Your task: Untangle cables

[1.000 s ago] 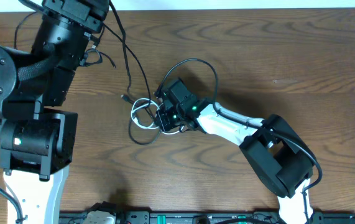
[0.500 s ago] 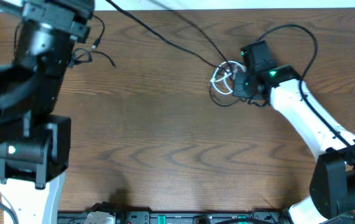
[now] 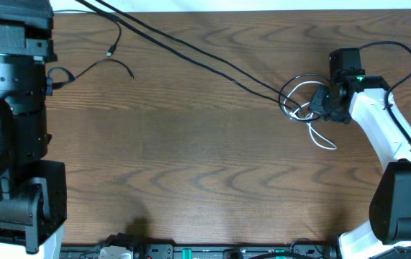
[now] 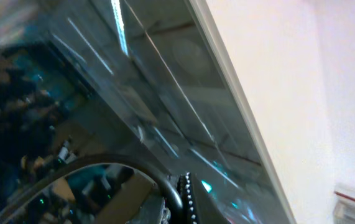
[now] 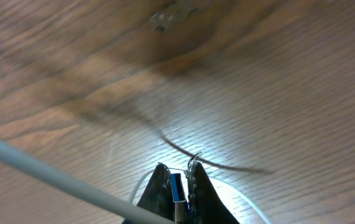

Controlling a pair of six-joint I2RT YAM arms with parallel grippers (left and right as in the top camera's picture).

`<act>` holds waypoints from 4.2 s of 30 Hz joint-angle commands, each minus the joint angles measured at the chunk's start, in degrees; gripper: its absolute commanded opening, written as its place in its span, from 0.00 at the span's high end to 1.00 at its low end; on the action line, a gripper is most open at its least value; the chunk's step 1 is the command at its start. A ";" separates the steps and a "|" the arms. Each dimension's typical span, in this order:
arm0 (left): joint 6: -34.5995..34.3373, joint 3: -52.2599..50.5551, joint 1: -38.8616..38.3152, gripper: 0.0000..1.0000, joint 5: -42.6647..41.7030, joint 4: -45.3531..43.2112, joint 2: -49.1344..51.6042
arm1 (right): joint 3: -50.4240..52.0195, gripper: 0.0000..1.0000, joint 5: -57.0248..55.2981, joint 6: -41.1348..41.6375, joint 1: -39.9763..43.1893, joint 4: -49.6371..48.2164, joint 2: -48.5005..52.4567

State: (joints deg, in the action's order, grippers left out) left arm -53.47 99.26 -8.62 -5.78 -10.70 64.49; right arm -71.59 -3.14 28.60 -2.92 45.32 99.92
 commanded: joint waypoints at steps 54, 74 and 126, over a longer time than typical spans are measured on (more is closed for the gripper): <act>-1.05 1.97 0.57 0.93 13.77 0.83 2.97 | 1.88 0.01 29.49 -17.38 -6.82 0.68 -9.55; -1.68 1.97 0.52 0.93 8.79 5.55 3.61 | 1.92 0.01 60.92 -13.66 -35.85 -59.52 -5.51; 12.74 1.95 0.57 0.56 27.65 51.60 7.28 | -12.76 0.99 47.82 -0.33 -21.73 -44.33 -18.01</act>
State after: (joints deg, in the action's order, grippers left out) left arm -41.98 100.66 -8.29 20.36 36.49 70.26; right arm -82.87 44.73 24.84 -26.28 2.68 85.49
